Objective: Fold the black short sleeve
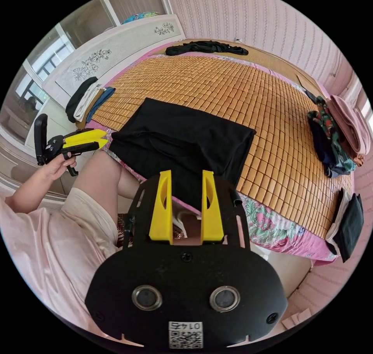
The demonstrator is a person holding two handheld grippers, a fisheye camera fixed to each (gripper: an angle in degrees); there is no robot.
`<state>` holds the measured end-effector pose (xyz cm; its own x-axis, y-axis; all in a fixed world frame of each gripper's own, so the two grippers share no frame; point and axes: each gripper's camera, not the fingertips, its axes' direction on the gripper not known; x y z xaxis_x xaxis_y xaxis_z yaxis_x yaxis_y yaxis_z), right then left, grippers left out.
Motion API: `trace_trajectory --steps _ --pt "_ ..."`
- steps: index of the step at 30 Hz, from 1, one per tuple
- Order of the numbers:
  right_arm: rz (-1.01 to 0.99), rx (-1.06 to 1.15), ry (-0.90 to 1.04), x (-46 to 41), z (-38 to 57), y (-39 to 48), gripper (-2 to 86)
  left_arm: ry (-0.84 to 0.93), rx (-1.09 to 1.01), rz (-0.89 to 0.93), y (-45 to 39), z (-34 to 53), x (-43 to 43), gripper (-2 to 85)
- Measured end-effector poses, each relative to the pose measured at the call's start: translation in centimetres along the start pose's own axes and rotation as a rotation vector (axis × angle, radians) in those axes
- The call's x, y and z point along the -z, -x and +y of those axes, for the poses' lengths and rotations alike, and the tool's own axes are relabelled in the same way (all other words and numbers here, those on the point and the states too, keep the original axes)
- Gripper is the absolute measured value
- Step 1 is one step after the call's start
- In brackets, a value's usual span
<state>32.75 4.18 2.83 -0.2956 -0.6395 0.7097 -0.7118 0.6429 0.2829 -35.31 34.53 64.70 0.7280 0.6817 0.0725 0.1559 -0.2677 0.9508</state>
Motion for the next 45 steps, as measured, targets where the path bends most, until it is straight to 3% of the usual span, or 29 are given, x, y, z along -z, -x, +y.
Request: trace_trajectory --steps 5,9,11,16,22,31,38,45 --pt "0.087 0.024 0.078 -8.3 -6.7 0.8 11.3 0.035 -0.084 -0.024 -2.1 -4.5 -6.8 10.8" --pt "0.093 0.025 0.177 -14.0 -9.0 1.0 8.1 0.204 -0.055 -0.014 -1.6 -5.9 -13.8 2.6" --pt "0.064 0.004 0.245 -16.6 -9.3 0.4 2.0 0.249 -0.044 -0.013 -1.3 -5.4 -15.0 1.4" --pt "-0.044 0.044 0.194 -16.0 -6.0 0.5 0.4 0.243 -0.063 0.074 -1.8 -2.1 -14.0 0.4" --pt "-0.230 0.150 0.372 -21.1 -0.2 1.0 1.3 0.323 -0.135 0.030 -3.0 3.6 -14.2 0.5" --pt "-0.218 0.080 0.281 -22.1 1.2 1.1 1.3 0.201 -0.092 0.009 -1.8 6.5 -9.3 0.1" --pt "-0.099 0.127 0.233 -25.1 -7.1 4.4 -0.4 0.215 -0.166 0.114 -6.7 5.2 -14.3 -0.8" --pt "0.027 0.196 0.289 -30.4 -18.7 6.6 -0.9 0.271 -0.288 0.042 -11.8 3.9 -22.0 -0.9"
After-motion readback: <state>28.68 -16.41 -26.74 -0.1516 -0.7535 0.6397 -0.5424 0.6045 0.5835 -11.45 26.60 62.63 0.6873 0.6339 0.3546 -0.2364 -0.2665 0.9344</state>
